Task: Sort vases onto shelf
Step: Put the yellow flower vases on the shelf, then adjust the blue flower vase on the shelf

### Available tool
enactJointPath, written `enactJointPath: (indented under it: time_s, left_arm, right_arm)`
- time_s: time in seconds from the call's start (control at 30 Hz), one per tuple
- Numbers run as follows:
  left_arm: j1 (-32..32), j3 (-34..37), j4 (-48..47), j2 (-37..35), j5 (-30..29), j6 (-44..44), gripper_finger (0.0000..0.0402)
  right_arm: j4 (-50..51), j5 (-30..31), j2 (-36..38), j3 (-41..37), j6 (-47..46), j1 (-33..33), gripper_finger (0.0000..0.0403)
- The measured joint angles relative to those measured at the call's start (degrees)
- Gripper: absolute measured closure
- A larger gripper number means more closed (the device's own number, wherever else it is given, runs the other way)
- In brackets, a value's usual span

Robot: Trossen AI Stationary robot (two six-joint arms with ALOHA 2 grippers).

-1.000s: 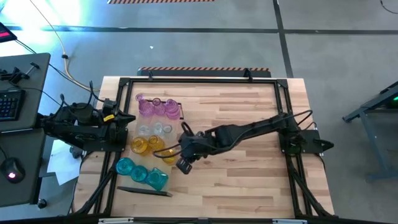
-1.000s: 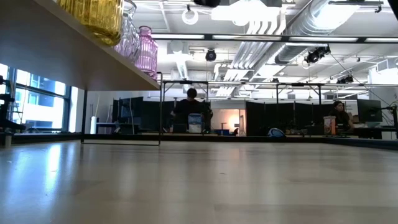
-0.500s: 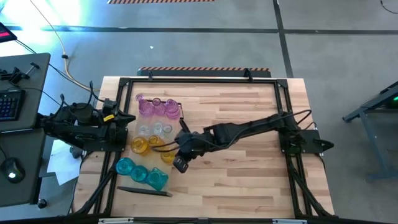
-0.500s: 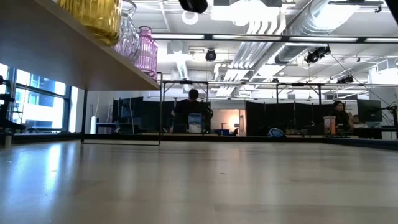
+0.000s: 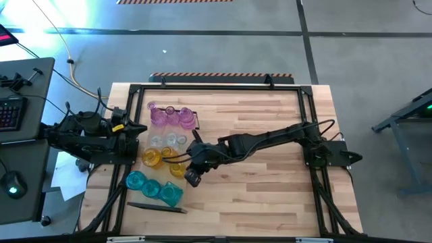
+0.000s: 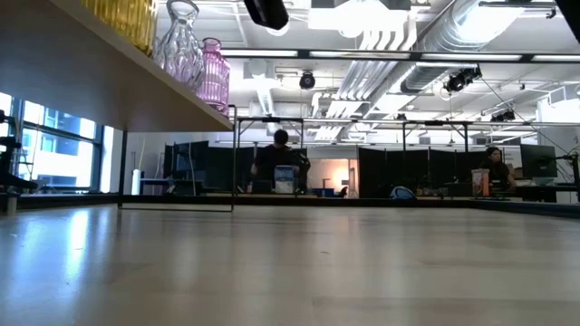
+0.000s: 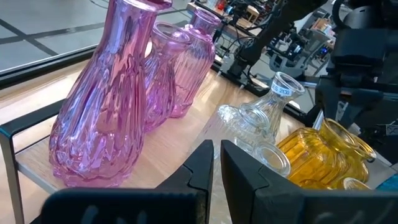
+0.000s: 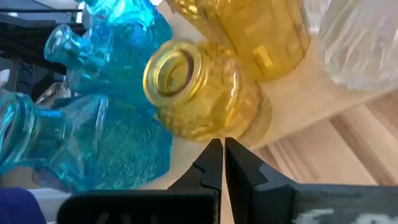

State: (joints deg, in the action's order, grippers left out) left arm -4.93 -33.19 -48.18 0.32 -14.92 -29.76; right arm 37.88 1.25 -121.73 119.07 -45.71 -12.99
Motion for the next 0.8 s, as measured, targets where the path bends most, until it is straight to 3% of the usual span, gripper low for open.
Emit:
enactJointPath:
  time_s: [0.1, 0.3, 0.8]
  left_arm:
    - [0.02, 0.00, 0.00, -0.01, 0.38, -0.01, 0.0380]
    - [0.00, 0.00, 0.00, 0.00, 6.77, -0.22, 0.0380]
    - [0.00, 0.00, 0.02, 0.00, 6.88, -0.18, 0.0380]
  right_arm:
    - [-1.22, 0.05, 0.00, 0.00, 0.25, 0.16, 0.0403]
    - [-0.79, 2.29, 0.00, 0.00, 1.15, 0.41, 0.0403]
    - [-5.97, 6.77, 0.02, 0.00, 5.72, 3.45, 0.0403]
